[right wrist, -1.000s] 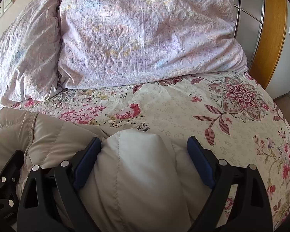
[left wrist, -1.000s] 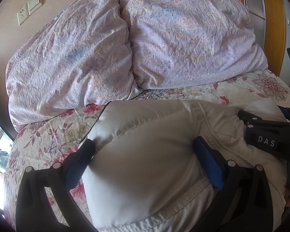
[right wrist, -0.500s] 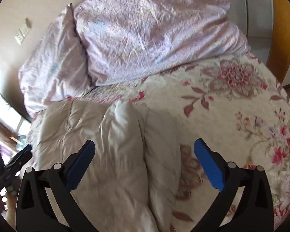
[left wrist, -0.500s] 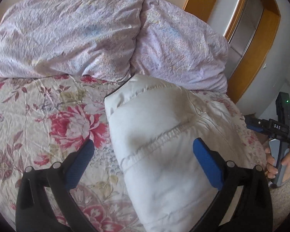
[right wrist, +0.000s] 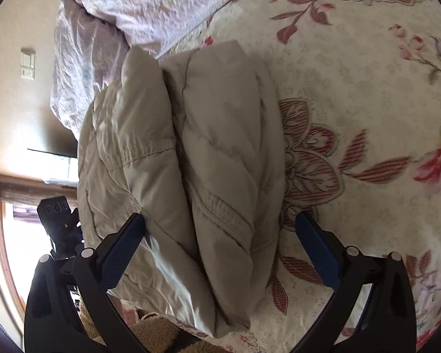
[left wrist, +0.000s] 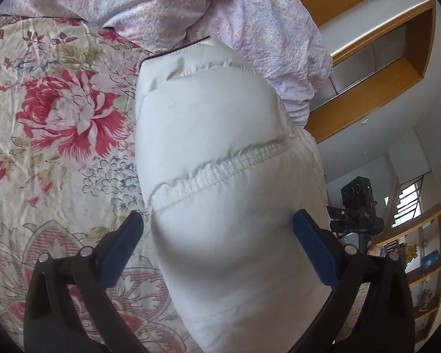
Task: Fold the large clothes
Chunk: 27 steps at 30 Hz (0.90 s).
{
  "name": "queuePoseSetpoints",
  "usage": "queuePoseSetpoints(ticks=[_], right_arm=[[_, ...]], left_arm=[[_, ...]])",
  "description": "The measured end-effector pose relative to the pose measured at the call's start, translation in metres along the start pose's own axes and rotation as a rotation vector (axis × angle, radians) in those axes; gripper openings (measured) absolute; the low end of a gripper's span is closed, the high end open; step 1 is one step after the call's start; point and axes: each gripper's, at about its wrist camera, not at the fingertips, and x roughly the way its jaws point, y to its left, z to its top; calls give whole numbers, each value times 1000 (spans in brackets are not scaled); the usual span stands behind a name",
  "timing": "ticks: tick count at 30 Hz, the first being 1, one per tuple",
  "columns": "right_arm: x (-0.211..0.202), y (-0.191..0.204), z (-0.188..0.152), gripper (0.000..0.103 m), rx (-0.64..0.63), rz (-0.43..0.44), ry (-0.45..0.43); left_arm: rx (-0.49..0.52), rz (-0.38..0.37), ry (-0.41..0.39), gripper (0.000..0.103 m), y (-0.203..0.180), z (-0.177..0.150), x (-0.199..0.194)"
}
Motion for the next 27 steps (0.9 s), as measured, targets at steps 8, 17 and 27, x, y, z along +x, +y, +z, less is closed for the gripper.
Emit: queuePoseSetpoints(ticks=[8,17,27], right_arm=[[30,32,12,102,-96,83,70],[44,48,17,102,-168,104,72],[48,36,16,102,-137,152,58]], left_arm=[[-17,-53,4,101,6,0,2],[-28,-112,22,101,18,-2,1],[-46,-134,11,101,23,2,10]])
